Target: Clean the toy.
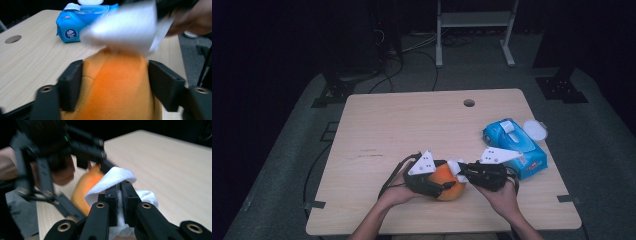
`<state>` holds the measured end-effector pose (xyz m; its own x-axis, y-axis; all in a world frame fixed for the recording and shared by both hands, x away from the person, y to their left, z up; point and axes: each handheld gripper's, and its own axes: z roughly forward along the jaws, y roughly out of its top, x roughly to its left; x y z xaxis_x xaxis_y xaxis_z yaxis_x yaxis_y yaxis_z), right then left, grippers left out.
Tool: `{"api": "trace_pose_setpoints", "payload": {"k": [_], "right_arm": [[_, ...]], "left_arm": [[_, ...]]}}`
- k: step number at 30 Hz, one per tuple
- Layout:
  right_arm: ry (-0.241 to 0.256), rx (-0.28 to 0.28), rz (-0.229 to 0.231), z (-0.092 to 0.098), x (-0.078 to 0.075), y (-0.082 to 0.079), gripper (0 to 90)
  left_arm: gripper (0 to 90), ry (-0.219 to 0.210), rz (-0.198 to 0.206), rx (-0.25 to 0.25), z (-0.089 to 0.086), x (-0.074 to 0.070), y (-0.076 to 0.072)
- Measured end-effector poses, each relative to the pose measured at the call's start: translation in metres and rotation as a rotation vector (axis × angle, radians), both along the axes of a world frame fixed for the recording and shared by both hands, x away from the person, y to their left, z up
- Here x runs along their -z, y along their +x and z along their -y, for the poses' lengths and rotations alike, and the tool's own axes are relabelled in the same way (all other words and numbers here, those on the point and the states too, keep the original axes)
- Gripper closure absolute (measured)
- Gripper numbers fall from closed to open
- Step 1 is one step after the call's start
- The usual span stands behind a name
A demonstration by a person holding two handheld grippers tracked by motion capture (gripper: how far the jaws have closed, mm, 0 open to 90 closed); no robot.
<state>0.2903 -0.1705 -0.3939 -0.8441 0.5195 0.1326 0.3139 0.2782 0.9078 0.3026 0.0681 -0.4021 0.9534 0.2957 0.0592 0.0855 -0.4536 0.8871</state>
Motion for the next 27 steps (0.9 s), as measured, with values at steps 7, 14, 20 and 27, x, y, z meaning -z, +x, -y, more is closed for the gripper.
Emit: {"api": "trace_pose_setpoints", "payload": {"k": [7, 14, 20, 27], "right_arm": [[0.008, 0.011, -0.018, 0.009, 0.004, 0.004, 84.1], [0.001, 0.054, -0.021, 0.018, 0.006, 0.011, 84.0], [0.016, 0.076, -0.038, 0.026, 0.009, 0.017, 83.8], [0.007, 0.054, -0.03, 0.024, 0.006, 0.016, 83.9]], "left_arm": [[13.8, -0.035, -0.067, -0.017, -0.016, 0.002, 0.01], [16.0, -0.053, -0.129, 0.061, -0.014, 0.006, 0.008], [9.6, -0.038, -0.145, 0.03, -0.015, 0.014, 0.014], [13.2, -0.055, -0.145, 0.028, -0.01, 0.03, 0.014]]}}
